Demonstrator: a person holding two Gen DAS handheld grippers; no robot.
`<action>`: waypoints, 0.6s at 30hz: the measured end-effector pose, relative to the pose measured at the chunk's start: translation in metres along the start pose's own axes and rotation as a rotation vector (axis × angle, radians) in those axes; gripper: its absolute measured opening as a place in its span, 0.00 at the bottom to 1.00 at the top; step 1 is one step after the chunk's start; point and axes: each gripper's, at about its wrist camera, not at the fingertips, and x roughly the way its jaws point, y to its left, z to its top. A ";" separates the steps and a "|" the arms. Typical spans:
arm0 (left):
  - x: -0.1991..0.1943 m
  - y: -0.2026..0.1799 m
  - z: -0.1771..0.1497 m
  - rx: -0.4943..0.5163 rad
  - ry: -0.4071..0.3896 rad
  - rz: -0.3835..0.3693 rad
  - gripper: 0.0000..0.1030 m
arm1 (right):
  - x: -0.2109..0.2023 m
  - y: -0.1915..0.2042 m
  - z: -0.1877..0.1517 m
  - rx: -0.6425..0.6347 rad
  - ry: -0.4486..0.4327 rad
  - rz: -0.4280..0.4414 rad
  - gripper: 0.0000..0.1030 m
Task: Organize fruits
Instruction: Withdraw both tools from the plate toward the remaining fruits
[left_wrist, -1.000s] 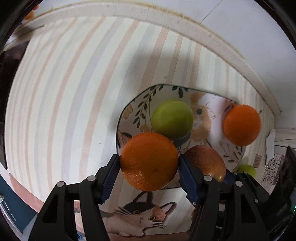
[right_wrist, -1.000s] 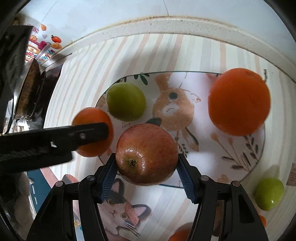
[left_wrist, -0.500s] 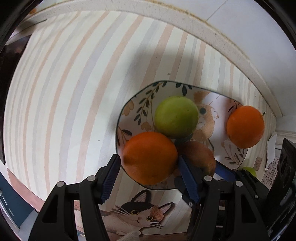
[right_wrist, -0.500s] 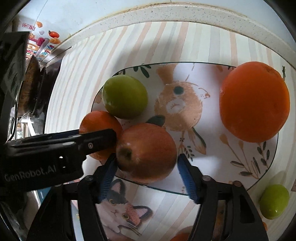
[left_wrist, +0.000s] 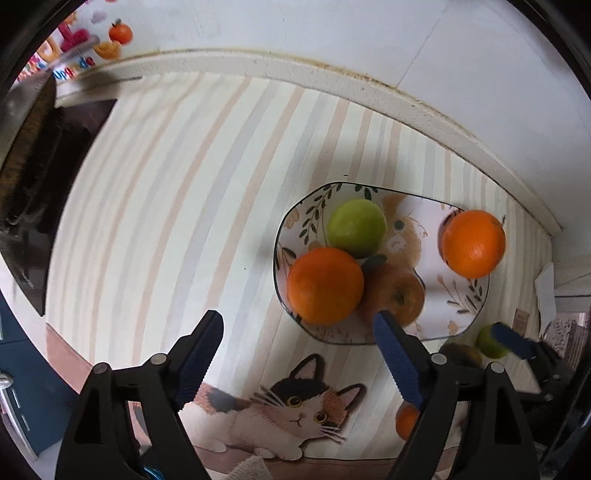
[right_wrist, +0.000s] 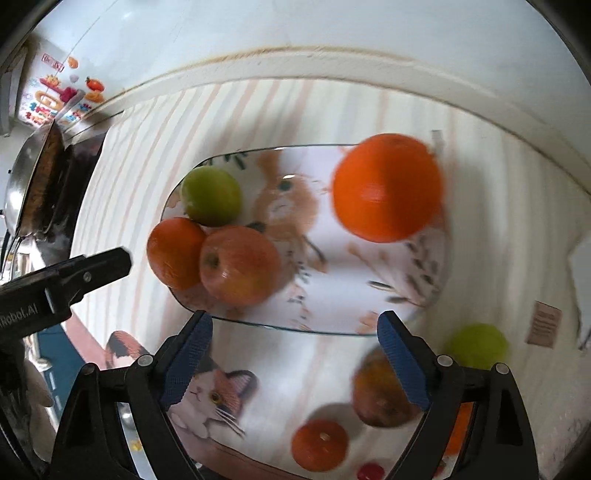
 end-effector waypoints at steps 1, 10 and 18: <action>-0.004 -0.001 -0.005 0.004 -0.013 0.001 0.80 | -0.008 -0.002 -0.004 0.002 -0.021 -0.019 0.90; -0.044 -0.016 -0.044 0.035 -0.107 -0.007 0.80 | -0.068 -0.011 -0.028 0.000 -0.124 -0.060 0.90; -0.091 -0.022 -0.071 0.051 -0.208 -0.024 0.80 | -0.114 0.000 -0.055 -0.026 -0.204 -0.051 0.90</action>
